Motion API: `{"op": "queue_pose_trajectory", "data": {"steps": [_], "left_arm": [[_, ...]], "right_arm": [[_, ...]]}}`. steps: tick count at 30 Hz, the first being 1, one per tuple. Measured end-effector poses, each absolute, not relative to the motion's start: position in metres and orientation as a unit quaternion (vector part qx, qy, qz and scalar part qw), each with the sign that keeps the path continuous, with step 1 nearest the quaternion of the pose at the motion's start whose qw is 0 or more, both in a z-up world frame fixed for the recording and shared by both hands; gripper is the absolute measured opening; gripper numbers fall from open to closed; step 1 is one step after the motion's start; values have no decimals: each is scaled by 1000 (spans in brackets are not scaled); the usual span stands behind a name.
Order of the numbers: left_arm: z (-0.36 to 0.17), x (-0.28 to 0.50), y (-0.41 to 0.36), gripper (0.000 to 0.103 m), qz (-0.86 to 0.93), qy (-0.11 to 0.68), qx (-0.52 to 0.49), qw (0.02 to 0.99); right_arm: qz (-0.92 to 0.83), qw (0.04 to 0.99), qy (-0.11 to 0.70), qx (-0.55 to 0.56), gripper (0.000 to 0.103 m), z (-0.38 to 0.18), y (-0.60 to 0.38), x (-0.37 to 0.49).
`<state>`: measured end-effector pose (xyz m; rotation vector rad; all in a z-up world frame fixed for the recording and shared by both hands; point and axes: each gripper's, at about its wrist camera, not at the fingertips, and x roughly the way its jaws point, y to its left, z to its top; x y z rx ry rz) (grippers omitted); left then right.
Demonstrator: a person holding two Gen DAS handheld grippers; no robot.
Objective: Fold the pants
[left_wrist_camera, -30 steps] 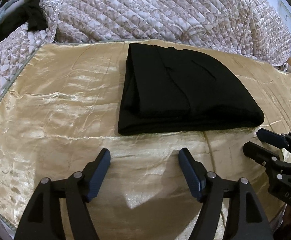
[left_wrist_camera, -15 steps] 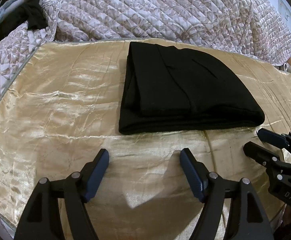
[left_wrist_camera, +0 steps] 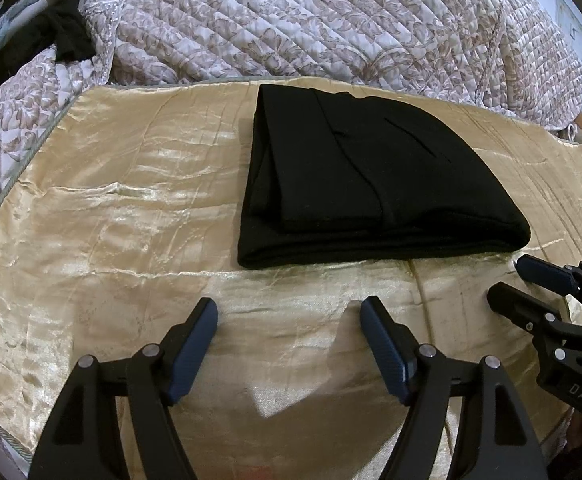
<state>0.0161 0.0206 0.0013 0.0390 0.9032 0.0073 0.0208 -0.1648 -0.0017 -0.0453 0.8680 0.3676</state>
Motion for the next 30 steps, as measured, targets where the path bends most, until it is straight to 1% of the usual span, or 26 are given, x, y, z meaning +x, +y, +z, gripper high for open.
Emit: {"op": "queue_pose_trajectory", "data": {"steps": [8,10,13,30], "left_arm": [[2,16,20,77,4,437,19,899],[2,16,20,77,4,437,19,899],[2,17,20,77,4,437,19,899],[1,17,20,77,4,438,20,899]], "right_arm": [[177,891,417,-24,52,-2,-164,20],[179,891,418,-26,55,-2,-164,21],[178,891,416,-34,57,-2,-162,20],[178,891,416,-35,58,-2,-161,19]]}}
